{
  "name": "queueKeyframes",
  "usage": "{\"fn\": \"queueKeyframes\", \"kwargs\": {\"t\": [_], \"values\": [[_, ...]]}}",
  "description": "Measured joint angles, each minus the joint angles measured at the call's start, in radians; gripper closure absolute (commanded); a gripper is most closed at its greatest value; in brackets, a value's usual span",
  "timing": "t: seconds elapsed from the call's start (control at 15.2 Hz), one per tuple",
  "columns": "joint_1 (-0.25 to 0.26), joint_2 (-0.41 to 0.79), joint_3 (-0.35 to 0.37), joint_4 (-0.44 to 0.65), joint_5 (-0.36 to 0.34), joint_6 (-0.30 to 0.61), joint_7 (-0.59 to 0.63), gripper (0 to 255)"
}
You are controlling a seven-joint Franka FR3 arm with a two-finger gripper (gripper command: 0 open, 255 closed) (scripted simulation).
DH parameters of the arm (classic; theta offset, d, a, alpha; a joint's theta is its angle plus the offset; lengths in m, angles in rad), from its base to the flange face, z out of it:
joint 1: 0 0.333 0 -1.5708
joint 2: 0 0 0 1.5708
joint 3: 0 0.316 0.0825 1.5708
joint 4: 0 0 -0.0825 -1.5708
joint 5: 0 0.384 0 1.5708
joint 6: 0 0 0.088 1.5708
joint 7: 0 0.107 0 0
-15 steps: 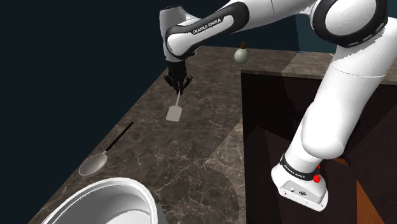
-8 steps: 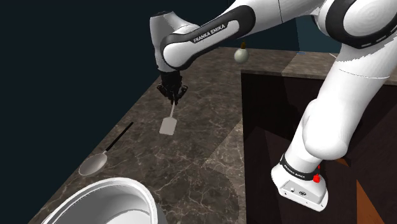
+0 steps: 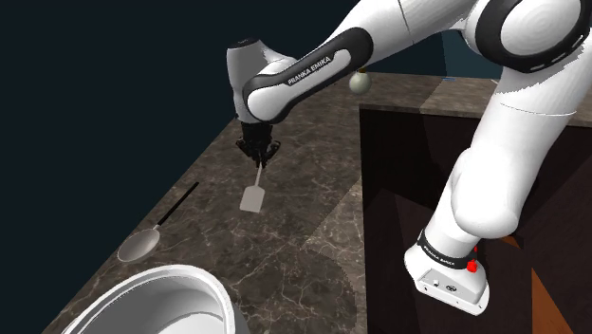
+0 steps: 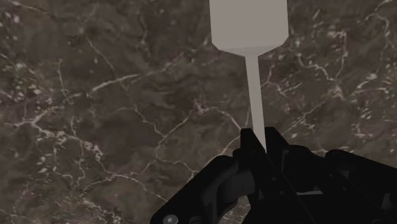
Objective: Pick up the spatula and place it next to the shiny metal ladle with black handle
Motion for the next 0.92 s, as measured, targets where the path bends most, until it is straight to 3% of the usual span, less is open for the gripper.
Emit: {"fn": "queueKeyframes", "kwargs": {"t": [0.59,0.92], "values": [[0.001,0.056,-0.002,-0.058,-0.02,0.112,0.018,255],[0.001,0.064,-0.002,-0.06,-0.022,0.122,0.021,255]]}}
